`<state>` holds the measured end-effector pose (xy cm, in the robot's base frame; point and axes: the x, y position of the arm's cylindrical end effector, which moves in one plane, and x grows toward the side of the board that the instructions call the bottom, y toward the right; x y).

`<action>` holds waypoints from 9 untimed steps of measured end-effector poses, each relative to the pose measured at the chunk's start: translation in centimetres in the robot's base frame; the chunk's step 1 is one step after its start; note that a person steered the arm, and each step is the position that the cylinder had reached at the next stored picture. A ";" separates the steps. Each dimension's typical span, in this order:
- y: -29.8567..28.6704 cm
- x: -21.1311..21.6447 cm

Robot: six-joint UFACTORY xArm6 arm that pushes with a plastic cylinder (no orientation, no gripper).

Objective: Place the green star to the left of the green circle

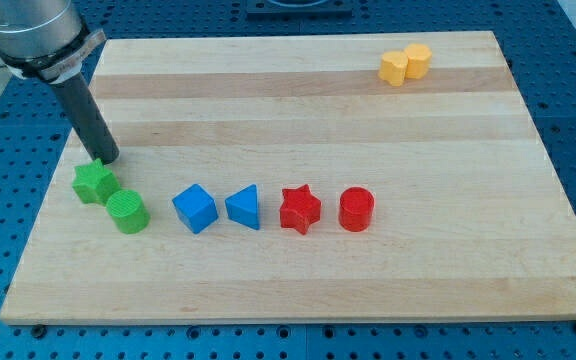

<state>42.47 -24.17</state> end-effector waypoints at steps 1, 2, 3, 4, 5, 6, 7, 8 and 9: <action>0.8 0.3; 0.8 0.9; 0.8 2.0; 0.8 2.9; 0.8 3.5; 0.8 4.1; 0.8 4.7; 0.8 4.7; 0.8 4.7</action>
